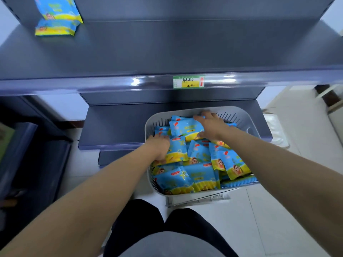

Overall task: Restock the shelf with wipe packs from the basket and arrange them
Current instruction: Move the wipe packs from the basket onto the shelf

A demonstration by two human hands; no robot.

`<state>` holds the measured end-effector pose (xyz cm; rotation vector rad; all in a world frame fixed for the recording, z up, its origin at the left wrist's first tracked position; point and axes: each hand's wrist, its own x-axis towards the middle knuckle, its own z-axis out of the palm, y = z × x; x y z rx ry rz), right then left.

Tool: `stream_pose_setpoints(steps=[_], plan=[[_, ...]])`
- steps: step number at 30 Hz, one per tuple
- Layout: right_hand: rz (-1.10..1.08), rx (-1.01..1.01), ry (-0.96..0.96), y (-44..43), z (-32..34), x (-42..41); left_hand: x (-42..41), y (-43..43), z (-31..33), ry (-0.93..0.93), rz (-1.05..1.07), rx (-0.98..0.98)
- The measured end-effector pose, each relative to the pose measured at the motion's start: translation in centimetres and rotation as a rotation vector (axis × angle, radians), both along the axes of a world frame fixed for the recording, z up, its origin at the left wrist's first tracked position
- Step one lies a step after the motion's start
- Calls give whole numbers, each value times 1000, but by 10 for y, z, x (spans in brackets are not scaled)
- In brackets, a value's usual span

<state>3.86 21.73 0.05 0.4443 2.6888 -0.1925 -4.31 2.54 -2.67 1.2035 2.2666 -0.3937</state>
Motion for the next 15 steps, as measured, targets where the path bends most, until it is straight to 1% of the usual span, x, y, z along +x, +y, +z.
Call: stream_pose_setpoints(steps=[4, 7, 9, 11, 13, 15], plan=[[6, 71, 19, -2, -7, -5, -3, 2, 2, -7, 14, 1], [5, 109, 100, -2, -10, -5, -8, 1, 12, 26, -35, 39], [-13, 99, 157, -3, -10, -6, -13, -2, 22, -17, -10, 84], [-27, 51, 161, -2, -8, -9, -18, -4, 35, -123, 72, 184], [-17, -4, 103, -2, -2, -12, -23, -4, 51, -233, 183, 336], [7, -1, 62, -2, 7, -15, -27, -4, 71, -287, 239, 453]])
